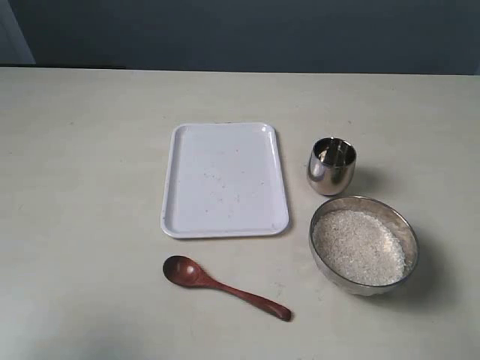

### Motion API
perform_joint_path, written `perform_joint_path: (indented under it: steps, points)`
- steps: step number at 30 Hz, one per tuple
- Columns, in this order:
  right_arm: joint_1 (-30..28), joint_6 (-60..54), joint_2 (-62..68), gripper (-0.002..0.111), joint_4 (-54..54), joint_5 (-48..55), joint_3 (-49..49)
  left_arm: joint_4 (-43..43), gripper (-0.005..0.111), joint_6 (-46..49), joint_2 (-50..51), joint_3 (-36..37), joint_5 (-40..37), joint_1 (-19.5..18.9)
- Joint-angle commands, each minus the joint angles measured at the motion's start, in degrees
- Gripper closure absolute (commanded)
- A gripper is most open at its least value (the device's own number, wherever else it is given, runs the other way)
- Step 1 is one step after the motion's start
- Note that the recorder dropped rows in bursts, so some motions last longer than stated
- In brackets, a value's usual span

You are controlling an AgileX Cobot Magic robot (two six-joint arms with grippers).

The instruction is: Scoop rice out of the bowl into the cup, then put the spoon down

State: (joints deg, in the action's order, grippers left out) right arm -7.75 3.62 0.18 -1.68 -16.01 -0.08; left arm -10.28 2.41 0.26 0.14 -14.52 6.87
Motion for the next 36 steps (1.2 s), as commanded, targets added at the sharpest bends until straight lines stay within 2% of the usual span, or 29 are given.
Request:
perform_joint_path:
  steps: [1, 4, 6, 14, 19, 22, 24, 36]
  points:
    - [-0.16, 25.06, -0.18, 0.109, 10.54, -3.25, 0.08, 0.10, 0.106, -0.36, -0.26, -0.14, 0.79, -0.04]
    - [-0.16, 39.27, -0.18, 0.109, 17.46, -2.58, 0.08, 0.10, 0.106, -0.36, -0.26, -0.14, 0.79, -0.04]
    - [-0.16, 43.44, -0.18, 0.109, 17.92, -2.58, 0.08, 0.10, 0.106, -0.36, -0.26, -0.14, 0.79, -0.04]
    - [-0.16, 43.39, -0.18, 0.109, 13.71, -0.23, 0.08, 0.10, 0.106, -0.36, -0.26, -0.14, 0.79, -0.04]
    - [-0.16, 48.83, -0.18, 0.109, -3.26, -2.50, 0.05, 0.10, 0.106, -0.36, -0.26, -0.14, 0.79, -0.04]
    - [-0.16, 49.07, -0.18, 0.109, -7.84, -7.92, -0.56, 0.10, 0.106, -0.36, -0.26, -0.14, 0.79, -0.04]
    - [-0.16, 48.96, -0.18, 0.109, -10.00, -8.09, -0.56, 0.10, 0.106, -0.36, -0.26, -0.14, 0.79, -0.04]
    - [-0.16, 50.63, -0.18, 0.109, -8.22, 5.85, -0.56, 0.10, 0.106, -0.36, -0.26, -0.14, 0.79, -0.04]
